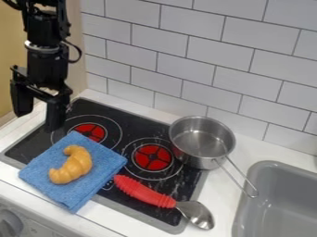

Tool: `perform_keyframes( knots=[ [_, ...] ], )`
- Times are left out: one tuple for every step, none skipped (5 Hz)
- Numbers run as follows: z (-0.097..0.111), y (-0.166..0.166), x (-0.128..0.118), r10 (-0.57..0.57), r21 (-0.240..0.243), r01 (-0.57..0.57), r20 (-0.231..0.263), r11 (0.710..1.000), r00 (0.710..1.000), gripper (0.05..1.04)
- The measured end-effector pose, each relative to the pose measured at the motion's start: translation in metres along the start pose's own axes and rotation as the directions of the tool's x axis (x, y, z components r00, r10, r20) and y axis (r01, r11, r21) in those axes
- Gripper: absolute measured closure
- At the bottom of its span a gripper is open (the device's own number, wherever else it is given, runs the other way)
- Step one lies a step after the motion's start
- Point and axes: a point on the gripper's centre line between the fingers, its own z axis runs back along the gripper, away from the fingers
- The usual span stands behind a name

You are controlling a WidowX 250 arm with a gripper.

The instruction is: Moved the red spoon to the left of the burner

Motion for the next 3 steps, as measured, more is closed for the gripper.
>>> perform_keyframes(
  knots=[
    [0.012,-0.028,-0.007,-0.247,0.101,0.240,0.066,0.966,0.967,0.083],
    [0.017,-0.058,-0.013,-0.470,0.143,0.455,0.100,0.879,0.877,0.084],
    [0.007,-0.086,-0.019,-0.671,0.090,0.665,0.134,0.741,0.730,0.084]
  ],
)
